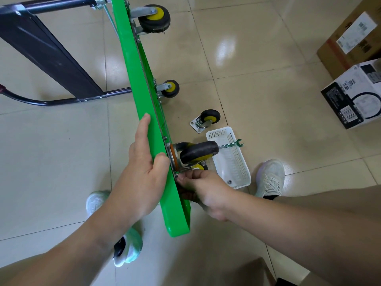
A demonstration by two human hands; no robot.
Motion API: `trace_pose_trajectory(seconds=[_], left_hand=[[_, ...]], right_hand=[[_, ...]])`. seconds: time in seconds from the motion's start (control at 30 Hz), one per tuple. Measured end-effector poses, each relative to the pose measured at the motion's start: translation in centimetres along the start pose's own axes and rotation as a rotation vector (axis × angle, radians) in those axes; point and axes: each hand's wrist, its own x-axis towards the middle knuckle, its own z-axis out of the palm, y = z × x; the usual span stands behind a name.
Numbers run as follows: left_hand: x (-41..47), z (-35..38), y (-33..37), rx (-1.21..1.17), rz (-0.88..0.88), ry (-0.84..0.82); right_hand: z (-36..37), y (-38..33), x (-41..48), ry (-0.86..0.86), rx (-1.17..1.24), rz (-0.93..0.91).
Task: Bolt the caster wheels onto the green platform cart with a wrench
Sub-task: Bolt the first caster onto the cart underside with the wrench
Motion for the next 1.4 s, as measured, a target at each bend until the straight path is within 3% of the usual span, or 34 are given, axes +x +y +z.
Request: trace_pose_trajectory(seconds=[0.43,0.6,0.9,1.4], left_hand=[[0.2,0.0,-0.3,-0.018,-0.006,-0.003],[0.2,0.1,-0.4,-0.027,0.010,-0.008],[0.2,0.0,-0.3,-0.022,0.013,-0.011],[0.0,-0.1,-0.2,-0.022,-0.022,-0.006]], right_hand=[[0.1,0.3,0.5,0.055,-0.007,-0.010],[-0.1,0.1,0.3,0.000,0.087,0.045],[0.2,0.6,0.5,0.085,-0.029,-0.071],[-0.5,1.8,0.4,0.121,0.034,-0.073]])
